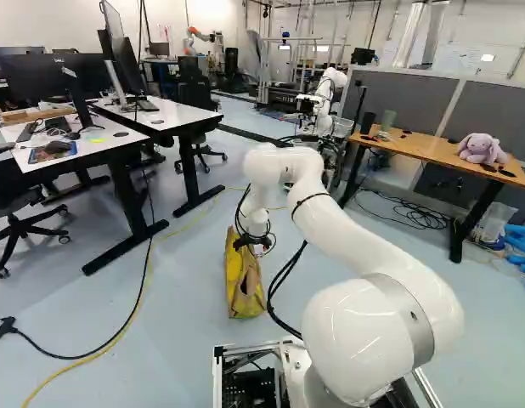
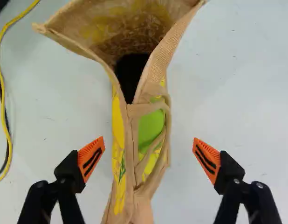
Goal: Pick up the bag on the ground and place it on the table
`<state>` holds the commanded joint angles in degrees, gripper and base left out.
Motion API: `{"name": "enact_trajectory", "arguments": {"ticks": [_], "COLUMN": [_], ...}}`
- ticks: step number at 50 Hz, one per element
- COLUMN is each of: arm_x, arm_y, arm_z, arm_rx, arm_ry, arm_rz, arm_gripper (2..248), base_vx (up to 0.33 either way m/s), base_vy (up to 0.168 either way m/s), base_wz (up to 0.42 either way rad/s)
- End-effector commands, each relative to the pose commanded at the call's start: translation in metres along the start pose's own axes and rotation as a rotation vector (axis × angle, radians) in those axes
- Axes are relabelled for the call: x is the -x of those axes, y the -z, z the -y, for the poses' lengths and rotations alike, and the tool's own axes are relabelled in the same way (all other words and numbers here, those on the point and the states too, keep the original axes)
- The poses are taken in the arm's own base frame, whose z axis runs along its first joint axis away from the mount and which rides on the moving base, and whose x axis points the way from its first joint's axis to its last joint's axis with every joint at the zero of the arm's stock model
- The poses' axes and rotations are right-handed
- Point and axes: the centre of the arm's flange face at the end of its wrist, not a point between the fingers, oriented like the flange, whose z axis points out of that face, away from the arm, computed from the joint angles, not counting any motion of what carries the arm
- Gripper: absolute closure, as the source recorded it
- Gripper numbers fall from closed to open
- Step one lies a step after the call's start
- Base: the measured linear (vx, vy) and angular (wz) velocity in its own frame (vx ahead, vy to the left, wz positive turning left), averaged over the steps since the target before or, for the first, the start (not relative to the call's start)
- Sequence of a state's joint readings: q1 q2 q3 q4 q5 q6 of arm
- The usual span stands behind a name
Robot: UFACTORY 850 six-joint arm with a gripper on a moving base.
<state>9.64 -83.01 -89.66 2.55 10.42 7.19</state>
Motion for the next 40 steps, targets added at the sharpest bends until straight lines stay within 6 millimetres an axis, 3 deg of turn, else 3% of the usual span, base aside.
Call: {"name": "enact_trajectory", "arguments": {"ticks": [40], "arm_x": [0.018], "arm_y": [-0.058], "arm_z": [-0.003], "arm_rx": [0.001], "arm_ry": [0.0], "arm_rz": [0.007], "arm_gripper": [3], "base_vx": [0.0], "base_vy": [0.0], "base_wz": [0.0]}}
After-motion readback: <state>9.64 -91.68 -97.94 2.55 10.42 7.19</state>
